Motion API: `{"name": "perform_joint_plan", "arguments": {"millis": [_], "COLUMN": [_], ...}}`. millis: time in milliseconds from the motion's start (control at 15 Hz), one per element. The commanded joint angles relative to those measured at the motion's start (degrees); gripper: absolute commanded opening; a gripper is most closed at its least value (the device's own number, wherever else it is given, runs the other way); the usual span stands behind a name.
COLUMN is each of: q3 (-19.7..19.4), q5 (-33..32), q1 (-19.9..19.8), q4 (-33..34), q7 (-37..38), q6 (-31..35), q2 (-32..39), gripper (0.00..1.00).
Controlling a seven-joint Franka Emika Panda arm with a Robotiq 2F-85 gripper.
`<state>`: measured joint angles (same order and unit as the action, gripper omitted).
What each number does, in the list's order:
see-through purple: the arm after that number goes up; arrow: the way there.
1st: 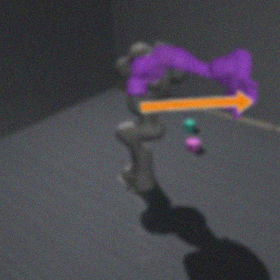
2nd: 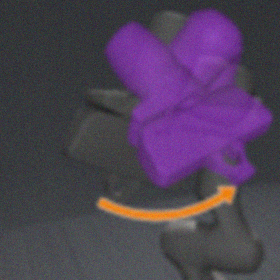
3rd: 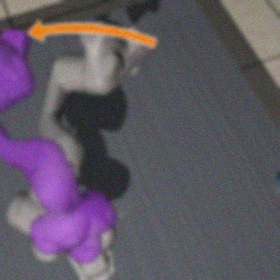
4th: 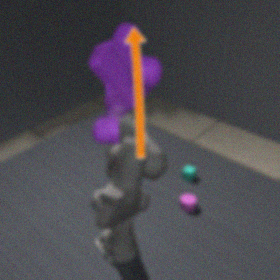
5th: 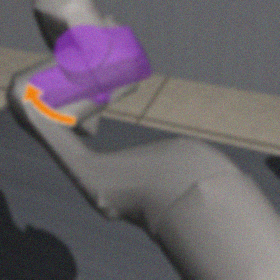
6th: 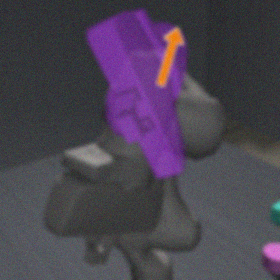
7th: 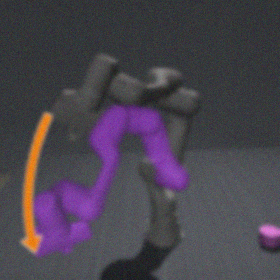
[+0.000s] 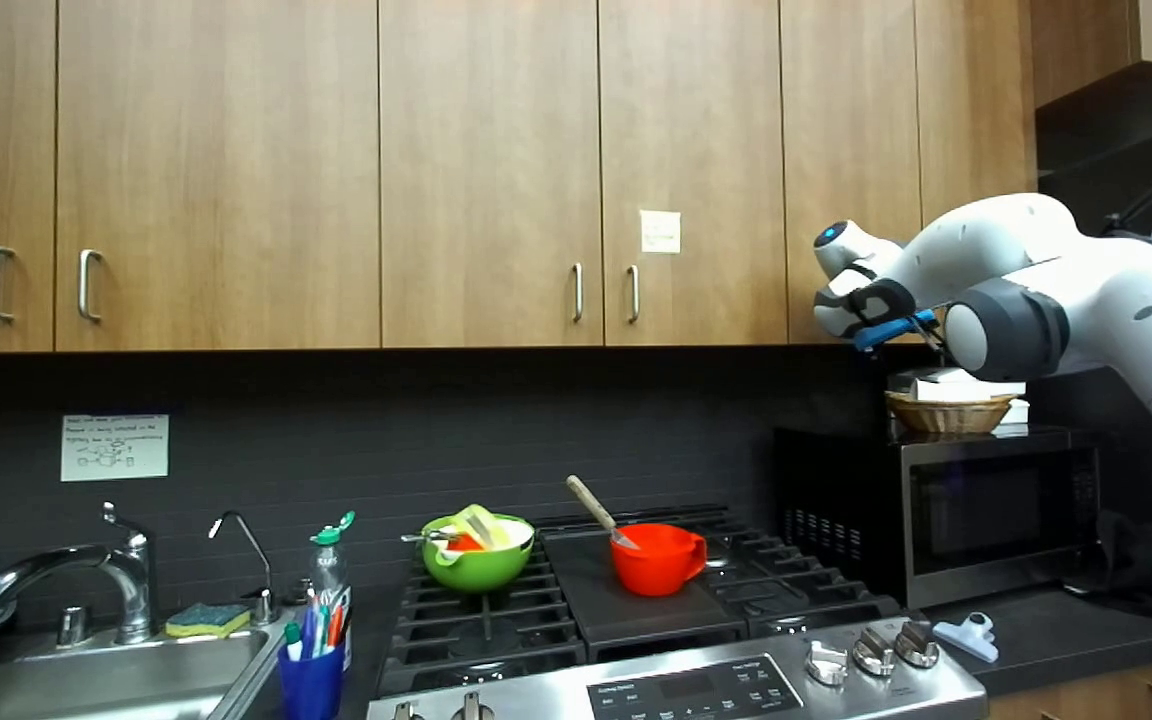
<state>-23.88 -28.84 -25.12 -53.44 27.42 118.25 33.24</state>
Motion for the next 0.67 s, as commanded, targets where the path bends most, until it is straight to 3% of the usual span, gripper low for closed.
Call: {"name": "perform_joint_plan", "arguments": {"millis": [0, 600], "q3": [-0.36, -0.82], "q5": [-0.47, -0.16], "q1": [-1.73, -5.25], "q4": [0.05, 0.26], "q7": [-1.77, -0.34], "q6": [1.92, 8.13], "q2": [1.21, 3.3], "gripper": [1.0, 1.0]}}
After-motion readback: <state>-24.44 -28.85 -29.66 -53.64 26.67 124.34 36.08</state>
